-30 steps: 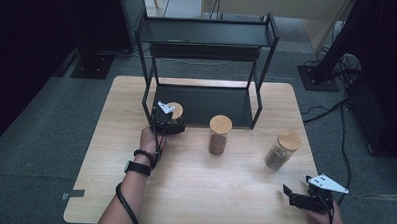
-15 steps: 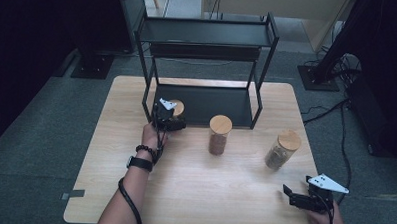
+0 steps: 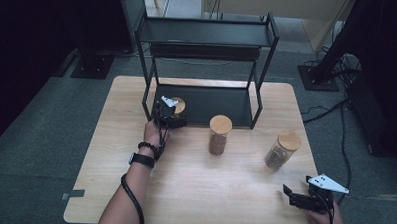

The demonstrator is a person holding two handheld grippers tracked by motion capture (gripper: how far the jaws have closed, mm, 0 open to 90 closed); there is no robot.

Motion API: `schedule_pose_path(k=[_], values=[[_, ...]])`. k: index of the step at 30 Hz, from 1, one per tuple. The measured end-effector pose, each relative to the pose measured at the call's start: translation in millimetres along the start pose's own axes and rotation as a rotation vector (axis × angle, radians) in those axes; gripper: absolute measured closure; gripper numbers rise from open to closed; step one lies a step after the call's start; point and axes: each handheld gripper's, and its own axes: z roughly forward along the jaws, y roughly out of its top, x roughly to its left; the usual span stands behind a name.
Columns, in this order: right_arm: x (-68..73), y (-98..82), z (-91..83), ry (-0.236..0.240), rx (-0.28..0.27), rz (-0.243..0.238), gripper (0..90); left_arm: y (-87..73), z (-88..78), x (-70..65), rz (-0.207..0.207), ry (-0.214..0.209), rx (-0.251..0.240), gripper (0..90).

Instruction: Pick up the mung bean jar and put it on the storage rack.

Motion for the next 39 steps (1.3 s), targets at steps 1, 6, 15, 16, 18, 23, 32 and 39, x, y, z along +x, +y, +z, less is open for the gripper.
schedule_pose_path(k=[1,6,15,16,18,23,32,39], values=[[0.0,0.0,0.0,0.000,0.000,0.000,5.2,0.7,0.7,0.0,0.000,0.000,0.000,25.5],[0.0,0.0,0.0,0.002,0.000,0.000,5.2,4.1,4.3,1.5,-0.002,0.006,0.001,25.5],[-0.1,0.1,0.0,0.004,0.001,0.000,5.2,8.6,10.4,3.8,-0.012,0.019,0.002,25.5],[-0.1,0.1,0.0,0.004,0.001,0.000,5.2,9.1,10.9,4.3,-0.011,0.021,0.004,25.5],[-0.1,0.2,0.1,0.004,0.002,-0.001,5.2,10.1,12.4,4.9,-0.013,0.024,0.005,25.5],[-0.2,0.1,0.0,0.004,0.001,0.000,5.2,13.5,16.0,7.5,-0.017,0.038,0.004,25.5],[-0.3,0.1,0.0,0.005,0.001,0.000,5.2,21.7,20.0,12.0,-0.026,0.055,0.002,25.5],[-0.3,0.1,-0.1,0.006,0.000,0.000,5.2,21.4,24.4,14.8,-0.033,0.061,0.007,25.5]])
